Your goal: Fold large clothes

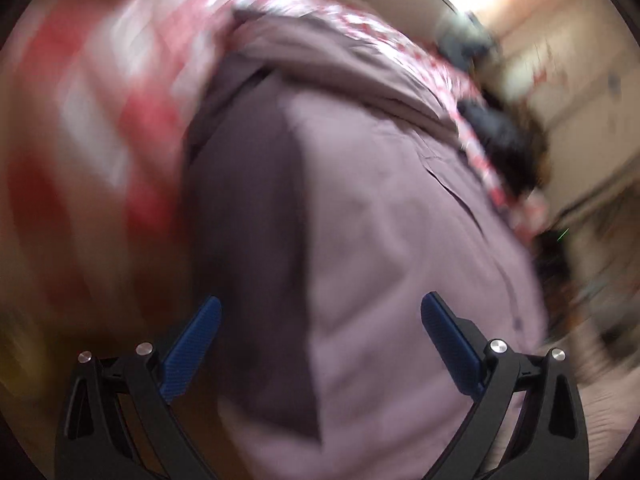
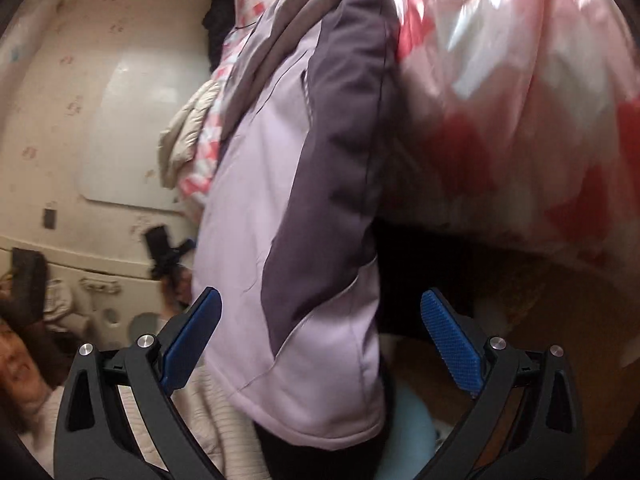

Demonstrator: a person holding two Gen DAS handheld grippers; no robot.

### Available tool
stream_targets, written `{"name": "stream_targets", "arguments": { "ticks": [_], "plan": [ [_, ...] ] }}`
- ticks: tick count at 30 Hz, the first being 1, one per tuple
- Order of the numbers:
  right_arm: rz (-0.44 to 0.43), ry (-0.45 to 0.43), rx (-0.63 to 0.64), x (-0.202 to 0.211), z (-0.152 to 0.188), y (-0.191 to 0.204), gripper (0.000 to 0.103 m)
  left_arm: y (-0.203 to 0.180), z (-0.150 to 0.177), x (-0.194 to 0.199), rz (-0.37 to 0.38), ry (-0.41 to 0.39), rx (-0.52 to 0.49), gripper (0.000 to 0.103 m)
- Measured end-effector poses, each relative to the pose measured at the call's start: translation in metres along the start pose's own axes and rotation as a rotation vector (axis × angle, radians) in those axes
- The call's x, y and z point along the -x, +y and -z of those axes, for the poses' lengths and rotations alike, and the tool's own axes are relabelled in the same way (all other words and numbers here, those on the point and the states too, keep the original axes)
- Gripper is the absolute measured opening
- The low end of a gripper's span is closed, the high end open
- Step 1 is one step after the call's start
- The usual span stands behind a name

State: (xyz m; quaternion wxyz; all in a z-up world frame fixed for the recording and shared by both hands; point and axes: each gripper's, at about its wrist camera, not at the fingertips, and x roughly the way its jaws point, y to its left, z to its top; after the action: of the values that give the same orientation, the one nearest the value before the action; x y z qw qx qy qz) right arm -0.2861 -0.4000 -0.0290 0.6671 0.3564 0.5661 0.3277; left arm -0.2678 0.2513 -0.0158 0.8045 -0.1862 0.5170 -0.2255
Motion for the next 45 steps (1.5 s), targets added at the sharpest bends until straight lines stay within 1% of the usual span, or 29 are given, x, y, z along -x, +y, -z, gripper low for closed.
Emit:
{"name": "stream_targets", "arguments": {
  "ticks": [2,3,5,6,7,10,11,12,14,15,16,17,18,19,21,22,23,25,27,29,31,34,36,38,40,41,43,44,45],
  "plan": [
    [-0.041,0.012,-0.009,-0.002,0.004,-0.004,0.097,0.036,0.026,-0.002,0.102,0.018,0.136,0.096],
    [-0.056,0.016,-0.01,-0.005,0.003,-0.005,0.097,0.044,0.033,-0.005,0.133,0.024,0.167,0.096],
    [-0.1,0.038,-0.022,-0.014,0.002,-0.009,0.097,0.057,0.052,-0.015,0.249,0.03,0.229,0.096],
    [-0.109,0.055,-0.024,-0.02,0.003,-0.011,0.097,0.059,0.058,-0.022,0.315,0.034,0.244,0.096],
    [-0.109,0.064,-0.024,-0.022,0.003,-0.013,0.097,0.058,0.062,-0.027,0.355,0.037,0.249,0.096],
    [-0.142,0.077,-0.023,-0.037,0.004,-0.017,0.097,0.046,0.069,-0.047,0.467,0.061,0.247,0.096],
    [-0.151,0.074,-0.02,-0.043,0.003,-0.016,0.097,0.041,0.07,-0.053,0.485,0.07,0.244,0.096],
    [-0.149,0.069,-0.015,-0.046,0.003,-0.016,0.095,0.038,0.069,-0.058,0.484,0.071,0.241,0.096],
    [-0.162,0.048,-0.007,-0.049,0.002,-0.016,0.081,0.036,0.069,-0.062,0.476,0.063,0.255,0.096],
    [-0.169,0.037,-0.001,-0.049,0.002,-0.016,0.067,0.037,0.069,-0.064,0.462,0.056,0.274,0.095],
    [-0.177,0.024,0.011,-0.05,0.003,-0.014,0.052,0.039,0.068,-0.063,0.428,0.042,0.308,0.086],
    [-0.188,0.017,0.025,-0.05,0.005,-0.013,0.044,0.039,0.068,-0.061,0.41,0.033,0.328,0.077],
    [-0.188,0.013,0.042,-0.052,0.006,-0.008,0.035,0.039,0.068,-0.058,0.394,0.025,0.334,0.063],
    [-0.174,0.005,0.062,-0.053,0.007,-0.001,0.031,0.035,0.068,-0.052,0.359,0.01,0.334,0.046],
    [-0.188,-0.02,0.086,-0.052,0.01,0.01,0.026,0.026,0.067,-0.042,0.326,-0.011,0.322,0.024],
    [-0.197,-0.034,0.101,-0.05,0.011,0.017,0.025,0.015,0.066,-0.034,0.299,-0.031,0.308,0.02],
    [-0.208,-0.051,0.116,-0.048,0.012,0.025,0.025,0.006,0.064,-0.026,0.287,-0.05,0.294,0.019],
    [-0.248,-0.085,0.142,-0.038,0.013,0.034,0.024,-0.009,0.061,-0.006,0.307,-0.107,0.274,0.017],
    [-0.291,-0.134,0.17,-0.026,0.014,0.048,0.023,-0.017,0.058,0.013,0.323,-0.152,0.259,0.016],
    [-0.318,-0.157,0.199,-0.017,0.017,0.06,0.023,-0.03,0.052,0.034,0.353,-0.197,0.232,0.016],
    [-0.334,-0.162,0.227,-0.011,0.02,0.074,0.023,-0.045,0.047,0.047,0.362,-0.209,0.194,0.016],
    [-0.348,-0.151,0.27,0.003,0.031,0.085,0.023,-0.053,0.05,0.066,0.382,-0.209,0.145,0.016],
    [-0.336,-0.128,0.267,0.007,0.038,0.081,0.024,-0.053,0.052,0.068,0.378,-0.181,0.116,0.017],
    [-0.308,-0.082,0.227,0.004,0.044,0.065,0.026,-0.038,0.063,0.055,0.392,-0.1,0.141,0.02],
    [-0.27,-0.028,0.177,-0.004,0.051,0.038,0.028,-0.014,0.072,0.038,0.371,-0.034,0.164,0.025],
    [-0.263,-0.007,0.155,-0.008,0.053,0.03,0.031,-0.001,0.08,0.027,0.383,-0.001,0.191,0.03],
    [-0.264,0.031,0.106,-0.02,0.059,0.01,0.038,0.019,0.094,0.013,0.415,0.027,0.246,0.06],
    [-0.268,0.039,0.088,-0.024,0.062,0.003,0.045,0.027,0.101,0.008,0.425,0.029,0.269,0.066],
    [-0.268,0.05,0.072,-0.028,0.065,-0.007,0.048,0.03,0.107,0.004,0.431,0.03,0.285,0.076]
  ]
}}
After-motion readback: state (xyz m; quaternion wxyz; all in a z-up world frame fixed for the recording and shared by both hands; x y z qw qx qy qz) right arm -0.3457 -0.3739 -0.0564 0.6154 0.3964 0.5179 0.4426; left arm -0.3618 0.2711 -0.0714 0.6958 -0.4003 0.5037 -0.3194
